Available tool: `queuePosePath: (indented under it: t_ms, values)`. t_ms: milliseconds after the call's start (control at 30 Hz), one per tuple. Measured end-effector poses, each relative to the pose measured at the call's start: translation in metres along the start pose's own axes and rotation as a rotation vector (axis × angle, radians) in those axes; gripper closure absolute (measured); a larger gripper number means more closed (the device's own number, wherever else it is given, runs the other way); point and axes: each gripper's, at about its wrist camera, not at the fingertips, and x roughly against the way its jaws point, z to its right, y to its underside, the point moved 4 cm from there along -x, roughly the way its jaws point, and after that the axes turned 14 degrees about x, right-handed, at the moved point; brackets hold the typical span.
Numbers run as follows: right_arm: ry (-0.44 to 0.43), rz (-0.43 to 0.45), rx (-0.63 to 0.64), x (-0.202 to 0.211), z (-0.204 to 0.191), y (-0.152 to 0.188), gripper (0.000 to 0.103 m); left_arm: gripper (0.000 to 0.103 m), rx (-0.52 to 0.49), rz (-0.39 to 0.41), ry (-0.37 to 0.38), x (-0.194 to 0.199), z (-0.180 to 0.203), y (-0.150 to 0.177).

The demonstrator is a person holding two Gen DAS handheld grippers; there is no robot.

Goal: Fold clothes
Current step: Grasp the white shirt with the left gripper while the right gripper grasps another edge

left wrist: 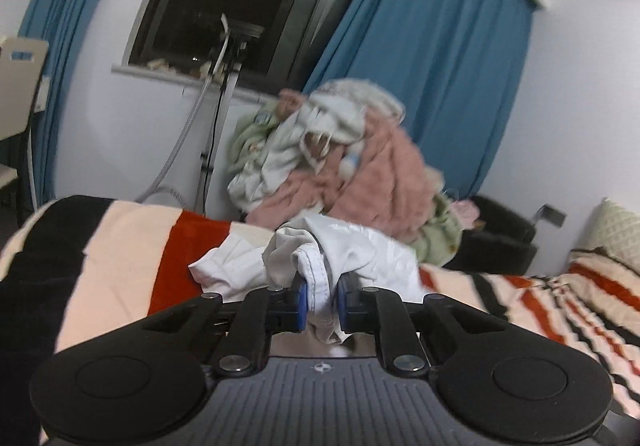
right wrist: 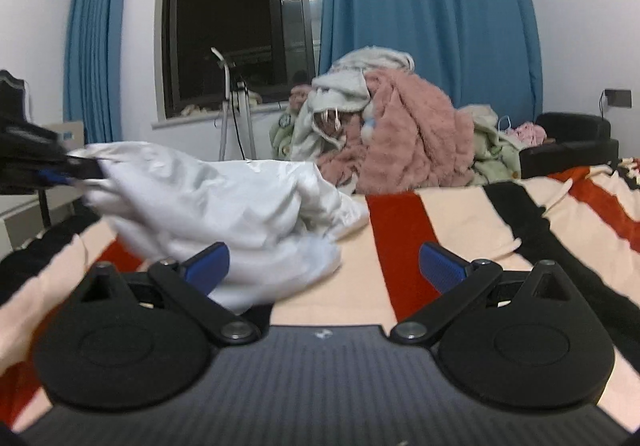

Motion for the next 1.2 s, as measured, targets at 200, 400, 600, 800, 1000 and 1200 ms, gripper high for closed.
queuePosePath:
  t_ms: [200,400,600,800,1000,1200]
  values:
    - [-0.053,0.008,0.014,0.041,-0.011,-0.011,0.0,0.088,-0.003,-0.04,0.044,0.1,0.027,0.042]
    - [-0.182,-0.085,-0.032,0.085,-0.028,-0.012,0.007,0.088,0.118,-0.061,0.042,0.146,0.016,0.074]
    - [-0.358,-0.183,-0.001,0.103,-0.069,-0.002,0.028,0.087,0.121,-0.057,0.049,0.151,0.014,0.077]
    - [-0.337,-0.175,0.168,0.085,-0.108,0.019,0.036,0.085,0.177,-0.064,0.009,0.139,-0.008,0.08]
    - [-0.284,-0.182,0.094,0.06,-0.09,0.021,0.091,0.074,0.195,-0.101,0.02,0.125,-0.015,0.084]
    - [-0.161,-0.093,-0.08,0.078,-0.036,-0.007,0.097,0.05,0.163,-0.172,0.045,0.112,-0.009,0.096]
